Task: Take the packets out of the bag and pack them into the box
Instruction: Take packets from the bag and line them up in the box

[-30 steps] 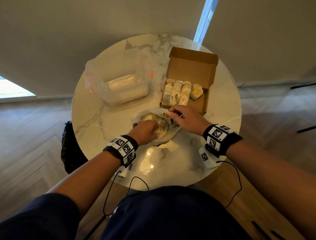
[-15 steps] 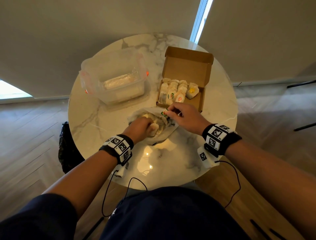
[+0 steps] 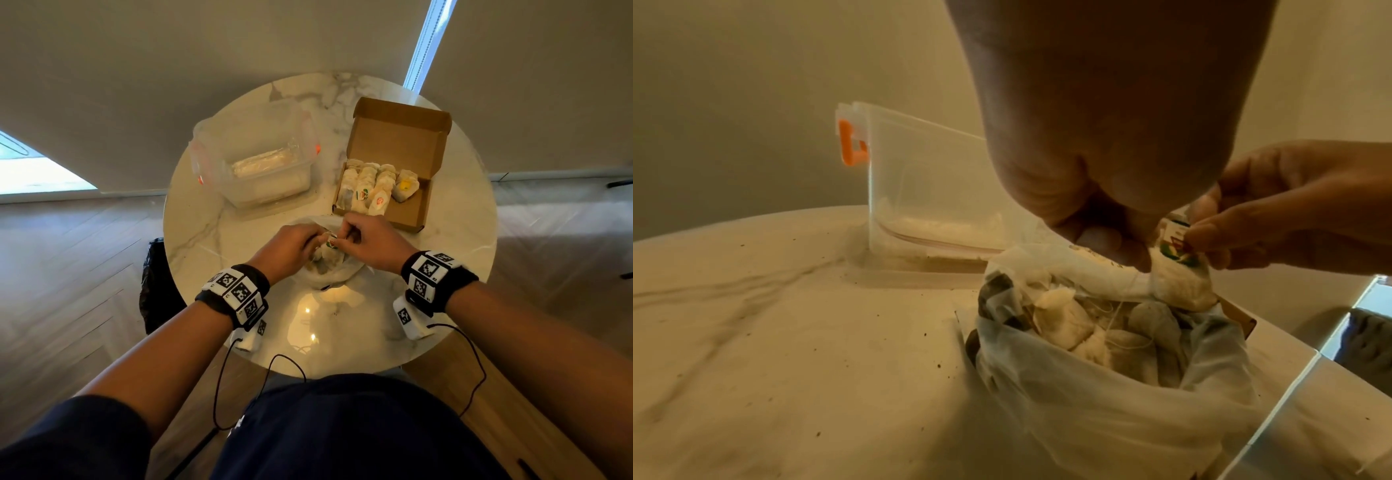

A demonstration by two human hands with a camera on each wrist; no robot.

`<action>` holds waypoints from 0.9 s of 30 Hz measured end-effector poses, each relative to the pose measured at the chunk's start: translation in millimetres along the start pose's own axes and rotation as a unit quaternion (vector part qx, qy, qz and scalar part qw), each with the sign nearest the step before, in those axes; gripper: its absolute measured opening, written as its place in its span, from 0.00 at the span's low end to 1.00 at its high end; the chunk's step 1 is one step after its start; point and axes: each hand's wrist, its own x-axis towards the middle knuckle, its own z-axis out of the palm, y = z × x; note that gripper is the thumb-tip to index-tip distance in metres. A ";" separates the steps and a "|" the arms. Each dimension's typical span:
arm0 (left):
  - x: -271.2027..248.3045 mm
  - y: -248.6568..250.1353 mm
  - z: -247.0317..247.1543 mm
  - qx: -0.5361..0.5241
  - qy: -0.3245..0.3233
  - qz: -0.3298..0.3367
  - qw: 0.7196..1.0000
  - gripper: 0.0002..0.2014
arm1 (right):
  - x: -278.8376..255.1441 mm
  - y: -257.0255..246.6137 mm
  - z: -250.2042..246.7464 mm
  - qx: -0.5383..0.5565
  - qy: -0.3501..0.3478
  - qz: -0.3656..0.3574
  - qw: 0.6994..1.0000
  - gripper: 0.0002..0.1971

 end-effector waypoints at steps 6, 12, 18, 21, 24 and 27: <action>2.5 -27.4 14.9 0.071 -0.105 -0.088 0.988 0.16 | -2.4 -3.1 -6.8 0.011 0.025 0.008 1.000 0.05; -0.4 -40.0 33.7 0.195 -0.170 -0.090 0.962 0.17 | -5.3 -4.5 -18.7 0.015 0.048 -0.006 0.999 0.04; 5.4 -47.7 44.6 0.178 -0.127 -0.136 0.966 0.10 | -4.6 3.3 -16.7 0.028 0.043 0.001 0.999 0.04; 3.8 -48.8 48.7 0.213 -0.132 -0.138 0.958 0.15 | -2.8 5.7 -12.5 0.036 0.038 -0.001 0.999 0.04; 1.8 -47.7 50.7 0.259 -0.139 -0.141 0.946 0.20 | -1.3 6.1 -8.3 0.046 0.034 -0.010 0.998 0.04; 2.9 -48.1 50.3 0.292 -0.142 -0.147 0.934 0.22 | 0.3 6.7 -5.1 0.046 0.031 -0.018 0.998 0.04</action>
